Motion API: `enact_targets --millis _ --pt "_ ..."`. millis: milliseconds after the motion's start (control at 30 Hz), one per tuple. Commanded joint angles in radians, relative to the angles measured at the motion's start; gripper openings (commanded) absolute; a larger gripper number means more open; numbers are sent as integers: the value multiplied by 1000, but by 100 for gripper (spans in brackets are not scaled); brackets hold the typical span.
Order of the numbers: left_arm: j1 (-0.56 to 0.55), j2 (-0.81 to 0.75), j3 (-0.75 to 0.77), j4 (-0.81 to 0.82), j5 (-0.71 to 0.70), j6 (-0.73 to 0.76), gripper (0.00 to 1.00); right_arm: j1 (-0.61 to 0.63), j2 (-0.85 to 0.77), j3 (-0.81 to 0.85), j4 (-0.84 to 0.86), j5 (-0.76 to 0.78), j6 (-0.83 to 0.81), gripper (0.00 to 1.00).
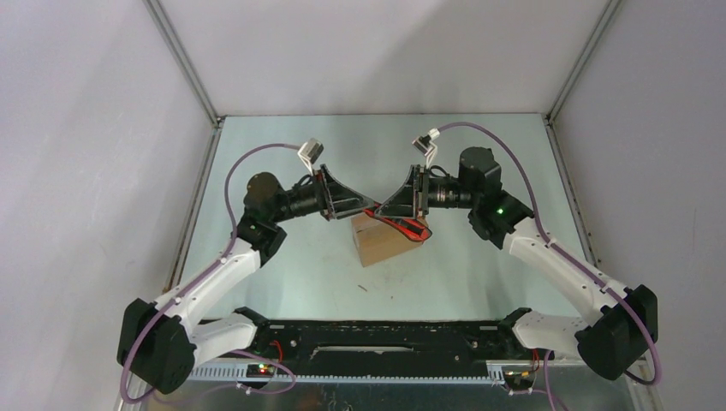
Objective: Unpack the express box
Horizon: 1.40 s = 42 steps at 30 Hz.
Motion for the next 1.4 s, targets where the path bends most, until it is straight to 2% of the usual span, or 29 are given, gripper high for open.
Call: enact_targets --millis 0,200,300,400,467,500,567,633,733,867,1133,1233,1367 --pt "-2 17 55 36 60 9 51 -1 12 25 -11 -31 -39 0" --pt "-10 41 56 18 64 15 35 4 33 61 -82 -30 -80 0" --pt "-10 49 48 51 61 -6 22 4 35 67 -102 -30 -97 0" --pt "-10 53 42 53 55 -14 0 2 35 67 -104 -28 -96 0" --pt "-10 49 32 58 45 -17 0 1 34 67 -95 -32 -91 2" --pt "-10 46 29 54 37 -15 0 0 35 67 -93 -34 -89 10" --pt "0 37 14 52 9 -13 0 0 33 67 -95 -33 -89 36" --pt "11 21 -12 76 -28 -25 0 0 23 67 -108 -21 -94 57" --pt "35 -5 -42 116 -63 -44 0 -11 1 63 -121 -3 -97 72" --pt "71 -33 -80 196 -95 -83 0 -32 -30 39 -96 6 -75 77" --pt "94 -65 -128 279 -163 -129 0 -47 -68 -47 76 53 62 75" --pt "94 -71 -139 297 -194 -141 0 -20 -84 -62 104 172 88 73" --pt "80 -98 -161 274 -293 -163 0 87 -132 -113 143 488 97 76"
